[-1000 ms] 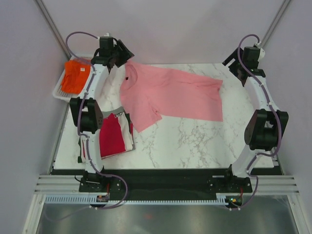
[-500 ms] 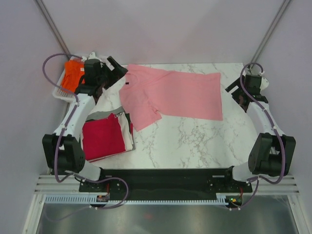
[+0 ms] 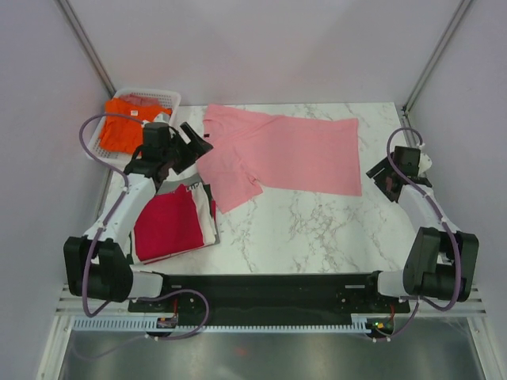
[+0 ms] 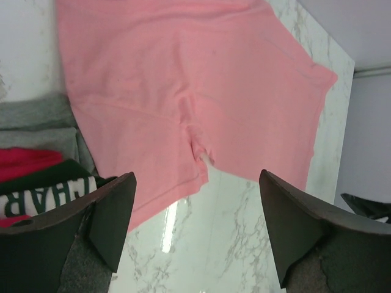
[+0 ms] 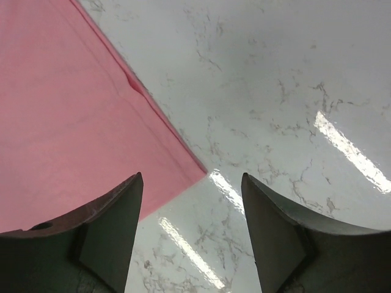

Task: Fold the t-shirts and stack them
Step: Flatten the tshirt out

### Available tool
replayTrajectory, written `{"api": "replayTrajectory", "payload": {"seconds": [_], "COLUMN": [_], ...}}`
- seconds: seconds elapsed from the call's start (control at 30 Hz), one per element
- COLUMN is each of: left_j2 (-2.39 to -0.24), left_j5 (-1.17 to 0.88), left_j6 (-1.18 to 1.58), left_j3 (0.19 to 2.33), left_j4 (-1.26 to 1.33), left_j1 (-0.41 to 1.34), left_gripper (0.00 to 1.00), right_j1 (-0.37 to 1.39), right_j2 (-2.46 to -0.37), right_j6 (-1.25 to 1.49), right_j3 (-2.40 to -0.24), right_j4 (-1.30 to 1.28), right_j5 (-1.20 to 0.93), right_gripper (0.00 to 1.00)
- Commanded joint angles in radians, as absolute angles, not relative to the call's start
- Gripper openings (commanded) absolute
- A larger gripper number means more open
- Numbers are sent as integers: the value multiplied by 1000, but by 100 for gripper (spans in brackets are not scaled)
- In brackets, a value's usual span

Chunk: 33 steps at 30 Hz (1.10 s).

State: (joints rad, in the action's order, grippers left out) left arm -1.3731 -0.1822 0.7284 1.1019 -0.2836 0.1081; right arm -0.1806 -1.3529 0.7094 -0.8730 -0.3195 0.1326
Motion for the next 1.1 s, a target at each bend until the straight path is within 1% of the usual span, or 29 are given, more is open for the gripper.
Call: {"api": "replayTrajectory", "payload": {"seconds": [0.0,0.07,0.13,0.23,0.27,0.3,0.4,0.6,0.73,0.77,0.83,0.9,0.93,1.07], "left_j2": [-1273,-1247,-1207,-1177,-1174,-1172,-1180,-1196,-1213,-1218,-1232,-1245,-1249,-1278], "left_j5": [-121,-114,-95,-69,-63,-51,-34,-20,-23,-23,-20,-18,-15,-3], "left_j6": [732,732,726,704,706,706,696,693,686,683,681,678,678,673], "left_j3": [1086,1068,1049,1020,1011,993,976,965,968,971,974,979,980,991], "left_j4": [-370,-387,-390,-405,-406,-405,-411,-434,-446,-451,-459,-460,-462,-477], "left_j1": [202,241,277,302,308,307,305,307,308,308,313,318,328,365], "left_gripper": [89,89,89,91,92,93,95,95,95,94,93,93,92,92], "right_j1": [-179,-179,-179,-175,-172,-163,-140,-123,-115,-114,-110,-112,-110,-112], "right_j2": [-1408,-1454,-1483,-1535,-1558,-1569,-1598,-1643,-1657,-1661,-1672,-1677,-1669,-1623], "right_j6": [718,722,727,742,750,759,765,773,779,781,784,772,766,759], "right_j3": [-828,-827,-827,-827,-828,-828,-841,-854,-851,-850,-850,-859,-864,-870], "right_j4": [-258,-253,-236,-210,-195,-184,-175,-167,-147,-144,-140,-140,-150,-163], "right_j5": [83,83,71,37,35,28,43,71,103,103,92,91,101,152], "right_gripper": [73,71,61,54,54,50,50,51,49,40,30,8,0,0]}}
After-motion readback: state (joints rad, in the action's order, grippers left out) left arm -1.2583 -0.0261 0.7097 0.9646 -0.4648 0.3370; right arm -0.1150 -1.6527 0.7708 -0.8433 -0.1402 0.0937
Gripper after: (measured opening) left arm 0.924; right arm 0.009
